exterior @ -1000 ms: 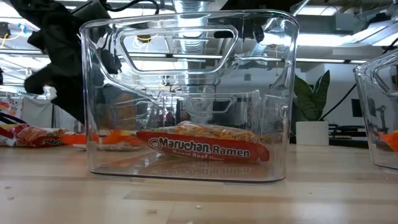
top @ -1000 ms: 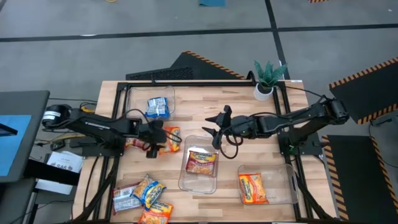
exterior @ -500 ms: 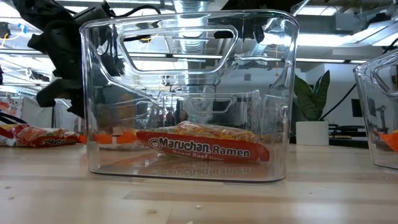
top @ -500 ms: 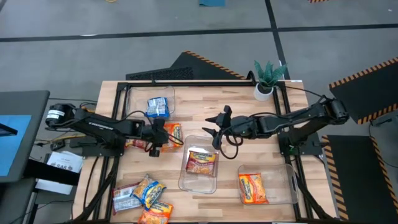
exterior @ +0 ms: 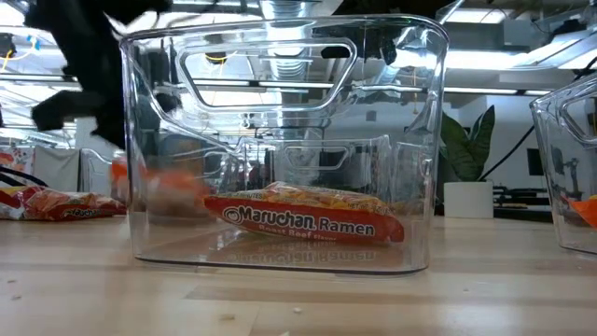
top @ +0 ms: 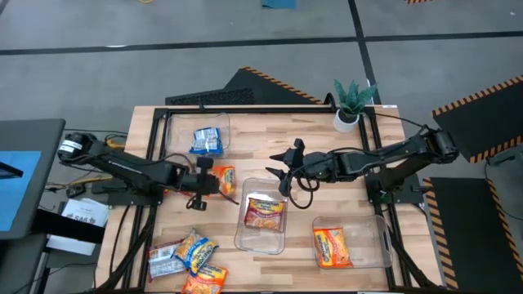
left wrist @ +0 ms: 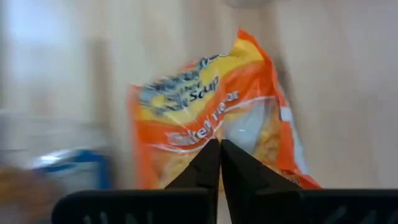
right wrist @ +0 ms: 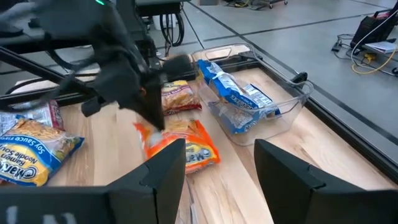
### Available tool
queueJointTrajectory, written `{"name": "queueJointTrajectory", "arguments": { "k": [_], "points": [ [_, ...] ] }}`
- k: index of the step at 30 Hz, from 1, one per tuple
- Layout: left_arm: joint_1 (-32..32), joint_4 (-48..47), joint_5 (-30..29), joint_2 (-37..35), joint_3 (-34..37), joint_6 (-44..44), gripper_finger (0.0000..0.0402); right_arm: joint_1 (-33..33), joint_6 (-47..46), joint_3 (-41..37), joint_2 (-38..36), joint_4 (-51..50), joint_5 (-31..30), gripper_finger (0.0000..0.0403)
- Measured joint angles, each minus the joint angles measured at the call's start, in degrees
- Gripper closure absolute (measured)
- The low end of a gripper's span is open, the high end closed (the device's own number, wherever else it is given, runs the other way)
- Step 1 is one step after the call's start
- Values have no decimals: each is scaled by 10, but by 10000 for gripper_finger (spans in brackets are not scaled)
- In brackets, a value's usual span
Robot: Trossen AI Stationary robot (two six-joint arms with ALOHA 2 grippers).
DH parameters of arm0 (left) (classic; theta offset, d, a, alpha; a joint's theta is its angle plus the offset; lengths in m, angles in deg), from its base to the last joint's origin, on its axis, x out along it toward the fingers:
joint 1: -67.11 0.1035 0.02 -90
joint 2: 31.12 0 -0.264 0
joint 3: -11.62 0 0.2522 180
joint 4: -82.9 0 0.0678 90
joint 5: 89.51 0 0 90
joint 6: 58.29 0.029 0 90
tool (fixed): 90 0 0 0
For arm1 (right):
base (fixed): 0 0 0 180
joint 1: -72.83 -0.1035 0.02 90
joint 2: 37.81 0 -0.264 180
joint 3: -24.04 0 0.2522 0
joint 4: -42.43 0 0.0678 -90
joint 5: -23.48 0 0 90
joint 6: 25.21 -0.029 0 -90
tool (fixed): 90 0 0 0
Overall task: Sort Maruchan noodles
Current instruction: Put the top orange noodle pack into the bottom transparent bin
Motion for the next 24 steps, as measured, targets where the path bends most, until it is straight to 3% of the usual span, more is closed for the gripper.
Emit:
{"name": "queueJointTrajectory", "arguments": {
  "k": [7, 10, 12, 16, 19, 24],
  "points": [
    [-71, 19, -242, -59, -9, -11, 401, 0, -17, 0, 0, 0, 4, 189],
    [-88, 31, -296, -82, -9, -23, 401, 0, -18, 0, 0, 0, 14, 189],
    [-89, 27, -269, -94, -9, -39, 401, 0, -19, 0, 0, 0, 15, 189],
    [-80, 27, -152, -102, -2, -76, 401, 0, -19, 0, 0, 3, 15, 189],
    [-66, 36, -115, -98, 12, -92, 395, 0, -19, 0, 0, 4, 15, 189],
    [-31, 62, -37, -85, 42, -87, 340, 0, -19, 0, 0, 3, 15, 189]
  ]
}}
